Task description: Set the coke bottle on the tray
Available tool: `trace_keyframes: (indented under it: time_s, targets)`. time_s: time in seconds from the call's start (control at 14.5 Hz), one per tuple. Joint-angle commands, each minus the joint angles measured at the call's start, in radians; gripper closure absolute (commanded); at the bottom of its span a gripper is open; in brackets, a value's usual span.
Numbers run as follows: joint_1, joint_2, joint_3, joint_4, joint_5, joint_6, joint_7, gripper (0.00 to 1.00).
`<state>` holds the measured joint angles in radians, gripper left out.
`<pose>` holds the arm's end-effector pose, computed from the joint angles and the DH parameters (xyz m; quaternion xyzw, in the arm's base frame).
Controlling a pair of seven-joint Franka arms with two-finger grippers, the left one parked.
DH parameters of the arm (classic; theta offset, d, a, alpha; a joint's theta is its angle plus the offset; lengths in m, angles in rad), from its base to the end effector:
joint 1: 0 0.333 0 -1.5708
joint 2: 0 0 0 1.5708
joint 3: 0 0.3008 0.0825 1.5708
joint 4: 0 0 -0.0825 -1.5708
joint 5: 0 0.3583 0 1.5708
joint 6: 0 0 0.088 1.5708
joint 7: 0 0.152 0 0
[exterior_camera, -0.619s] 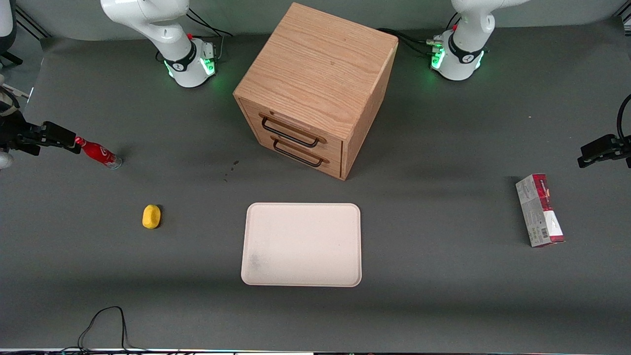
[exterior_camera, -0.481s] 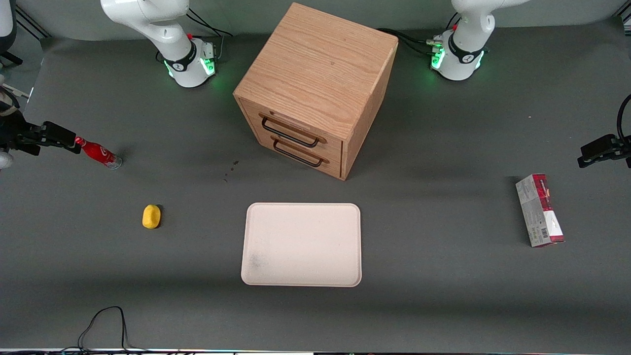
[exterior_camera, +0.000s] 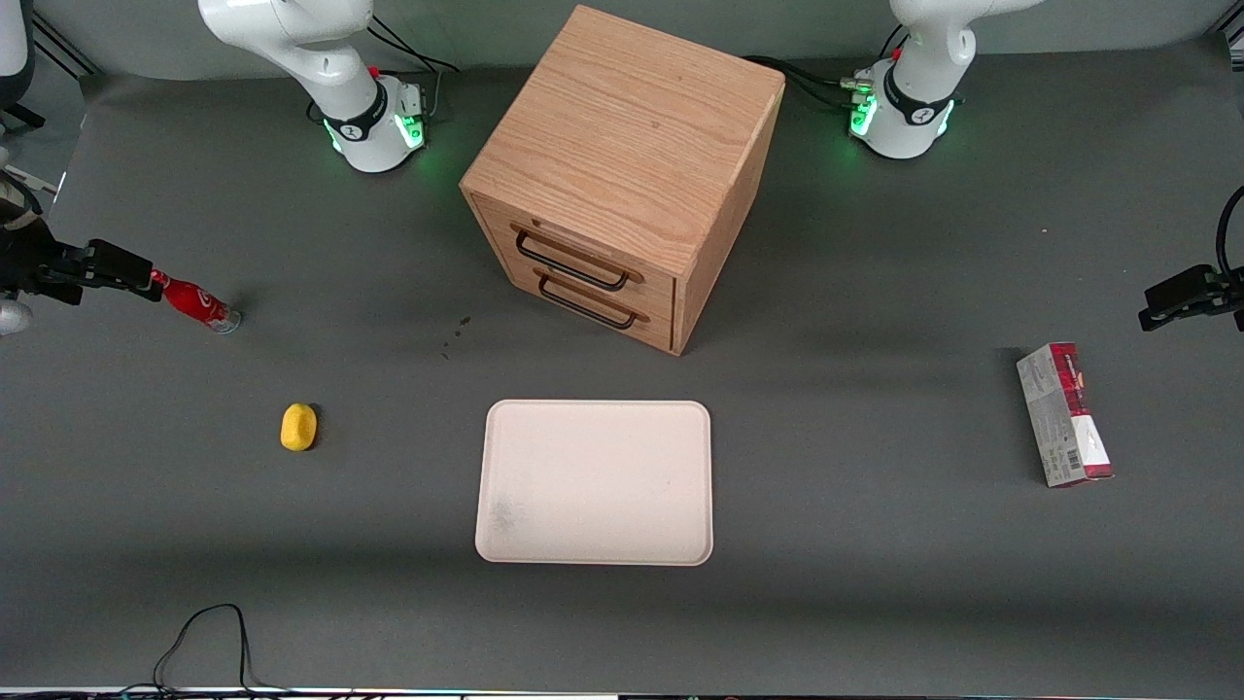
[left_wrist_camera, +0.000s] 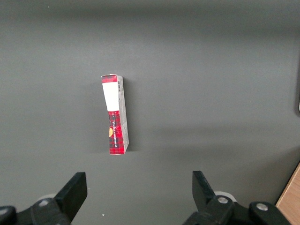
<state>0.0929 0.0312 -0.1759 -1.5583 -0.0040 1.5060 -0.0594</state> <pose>0.5248 -0.0431 0.5483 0.9991 -0.0119 -0.0417 0.0018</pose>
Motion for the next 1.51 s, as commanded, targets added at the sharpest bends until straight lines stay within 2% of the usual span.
trace_keyframes:
  time_s: [0.0, 0.07, 0.34, 0.55, 0.69, 0.83, 1.1, 1.44]
  targets:
    - [0.013, -0.086, -0.056, -0.075, -0.068, -0.026, -0.039, 0.00]
    - [0.008, -0.140, -0.063, -0.135, -0.085, -0.014, -0.040, 0.00]
    - [0.013, -0.338, -0.183, -0.360, -0.122, 0.078, -0.117, 0.00]
    - [0.013, -0.442, -0.269, -0.511, -0.175, 0.175, -0.189, 0.00]
    - [0.013, -0.447, -0.318, -0.542, -0.211, 0.203, -0.243, 0.00]
    - [0.013, -0.445, -0.329, -0.558, -0.255, 0.235, -0.304, 0.00]
    - [0.015, -0.423, -0.395, -0.580, -0.258, 0.279, -0.407, 0.00]
    - [0.015, -0.377, -0.424, -0.732, -0.257, 0.468, -0.407, 0.00]
